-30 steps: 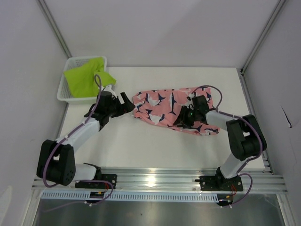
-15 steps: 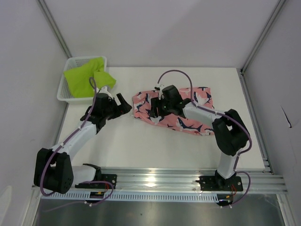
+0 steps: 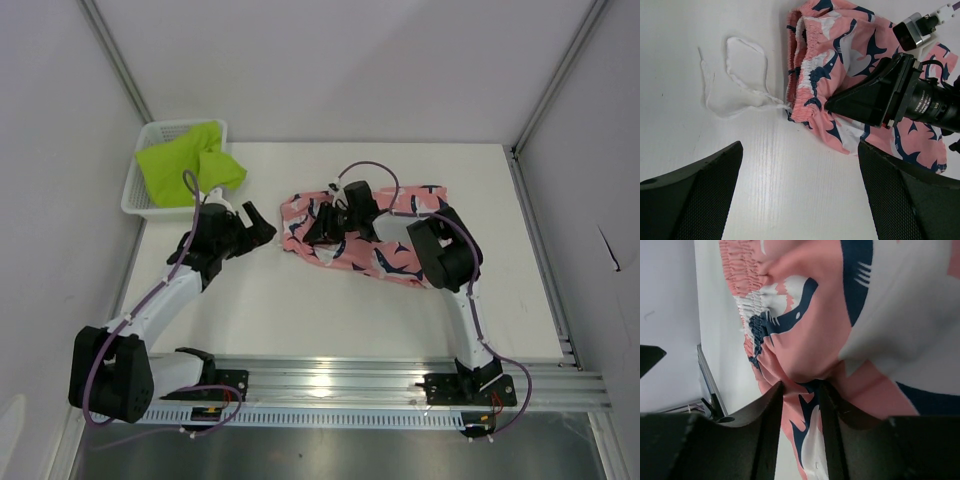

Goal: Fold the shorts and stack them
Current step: Fold the shorts

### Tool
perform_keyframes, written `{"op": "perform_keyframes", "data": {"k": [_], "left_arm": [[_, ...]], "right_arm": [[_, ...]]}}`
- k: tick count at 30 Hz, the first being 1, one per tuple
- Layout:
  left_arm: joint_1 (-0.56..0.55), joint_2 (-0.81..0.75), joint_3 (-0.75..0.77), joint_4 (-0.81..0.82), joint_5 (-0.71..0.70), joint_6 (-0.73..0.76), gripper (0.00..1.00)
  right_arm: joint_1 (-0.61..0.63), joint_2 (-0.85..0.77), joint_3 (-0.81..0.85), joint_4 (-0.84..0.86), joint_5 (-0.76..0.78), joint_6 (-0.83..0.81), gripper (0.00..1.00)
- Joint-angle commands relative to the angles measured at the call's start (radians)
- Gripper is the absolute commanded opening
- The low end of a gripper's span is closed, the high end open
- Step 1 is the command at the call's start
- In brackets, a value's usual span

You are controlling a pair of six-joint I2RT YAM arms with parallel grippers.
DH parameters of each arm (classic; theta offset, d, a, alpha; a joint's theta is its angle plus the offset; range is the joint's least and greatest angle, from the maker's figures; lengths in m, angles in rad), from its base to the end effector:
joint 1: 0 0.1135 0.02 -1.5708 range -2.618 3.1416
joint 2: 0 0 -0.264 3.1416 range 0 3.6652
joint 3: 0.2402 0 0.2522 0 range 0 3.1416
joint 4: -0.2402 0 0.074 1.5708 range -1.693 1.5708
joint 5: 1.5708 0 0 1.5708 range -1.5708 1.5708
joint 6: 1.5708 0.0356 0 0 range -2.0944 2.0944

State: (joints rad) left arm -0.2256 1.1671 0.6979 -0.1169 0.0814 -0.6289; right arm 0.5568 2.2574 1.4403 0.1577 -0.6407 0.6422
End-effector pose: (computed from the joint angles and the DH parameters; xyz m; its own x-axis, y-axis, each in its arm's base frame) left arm 0.2461 -0.0594 0.2385 -0.6060 -0.4625 -0.6473 -0.0834 0.8461 -0.5264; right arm 0.3961 0.2716 0.1173 -0.9105 -0.0012 -0.4136 -0.3489 0.5390 0.7666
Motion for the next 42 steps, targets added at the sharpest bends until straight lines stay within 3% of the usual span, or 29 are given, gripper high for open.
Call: {"op": "perform_keyframes", "data": {"k": [1,7,16,29,31,38,42], "left_arm": [[0.009,-0.02,-0.014,0.031,-0.006,-0.008,0.98],[0.008,0.006,-0.034,0.059,0.009,-0.012,0.98],[-0.053,0.077,-0.075,0.155,0.038,-0.022,0.98],[-0.144,0.272,-0.175,0.577,0.093,-0.101,0.97],[-0.144,0.295,-0.208,0.655,0.093,-0.1,0.98],[-0.15,0.374,-0.232,0.867,0.165,-0.129,0.99],[-0.17,0.428,-0.186,0.836,0.136,-0.129,0.99]], "right_arm": [[-0.012,0.048,0.029,-0.013,-0.027,0.069,0.37],[-0.021,0.016,-0.087,-0.148,-0.001,0.034,0.34],[-0.043,-0.261,-0.447,-0.188,-0.027,-0.062,0.34],[-0.037,-0.435,-0.38,-0.264,0.001,-0.153,0.45],[-0.025,-0.452,-0.382,-0.251,0.018,-0.165,0.54],[-0.026,-0.467,-0.353,-0.239,0.052,-0.177,0.62],[-0.035,-0.434,-0.319,-0.242,0.09,-0.194,0.64]]}}
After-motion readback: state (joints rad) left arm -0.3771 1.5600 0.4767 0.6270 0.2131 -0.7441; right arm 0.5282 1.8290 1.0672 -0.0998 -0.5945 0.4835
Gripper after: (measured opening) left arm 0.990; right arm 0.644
